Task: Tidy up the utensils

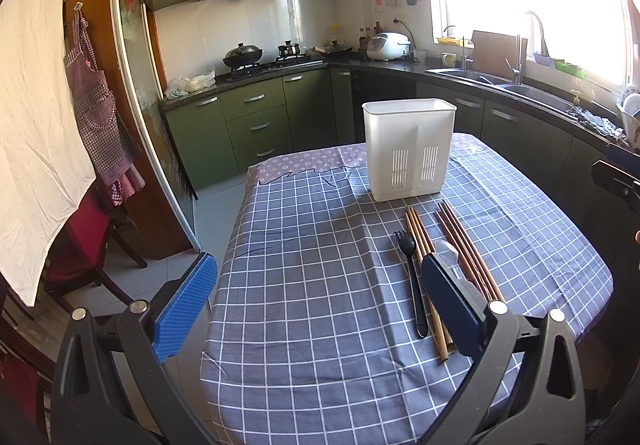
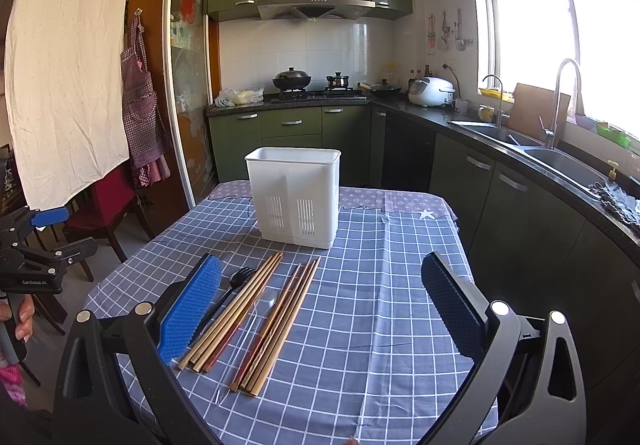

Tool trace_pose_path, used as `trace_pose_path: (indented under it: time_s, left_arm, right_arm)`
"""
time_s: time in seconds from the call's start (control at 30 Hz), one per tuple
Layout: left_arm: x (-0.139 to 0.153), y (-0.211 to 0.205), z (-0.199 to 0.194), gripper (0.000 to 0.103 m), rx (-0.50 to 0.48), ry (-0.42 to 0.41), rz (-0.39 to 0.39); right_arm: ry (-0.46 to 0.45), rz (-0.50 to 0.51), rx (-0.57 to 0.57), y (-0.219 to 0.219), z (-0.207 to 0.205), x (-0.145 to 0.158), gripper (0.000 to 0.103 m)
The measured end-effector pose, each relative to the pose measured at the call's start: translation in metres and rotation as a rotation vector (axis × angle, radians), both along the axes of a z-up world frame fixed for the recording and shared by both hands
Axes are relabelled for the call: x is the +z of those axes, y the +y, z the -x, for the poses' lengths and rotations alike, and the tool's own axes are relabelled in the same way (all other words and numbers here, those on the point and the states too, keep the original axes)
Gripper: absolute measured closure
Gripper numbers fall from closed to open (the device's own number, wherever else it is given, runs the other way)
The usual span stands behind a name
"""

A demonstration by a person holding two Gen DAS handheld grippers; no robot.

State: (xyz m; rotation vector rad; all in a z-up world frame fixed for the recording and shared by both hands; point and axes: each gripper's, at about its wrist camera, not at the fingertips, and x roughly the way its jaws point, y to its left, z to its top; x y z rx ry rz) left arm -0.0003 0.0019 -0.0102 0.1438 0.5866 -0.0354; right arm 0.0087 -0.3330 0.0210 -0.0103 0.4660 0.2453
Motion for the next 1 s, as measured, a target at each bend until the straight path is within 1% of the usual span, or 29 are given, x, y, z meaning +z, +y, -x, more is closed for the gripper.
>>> trace_pose_path:
  time_s: [1.0]
  left_arm:
    - [0.0, -0.0005, -0.0001, 0.006, -0.002, 0.004, -0.008]
  right_arm:
    - [0.002, 0.0, 0.001, 0.0014, 0.0001, -0.003, 0.004]
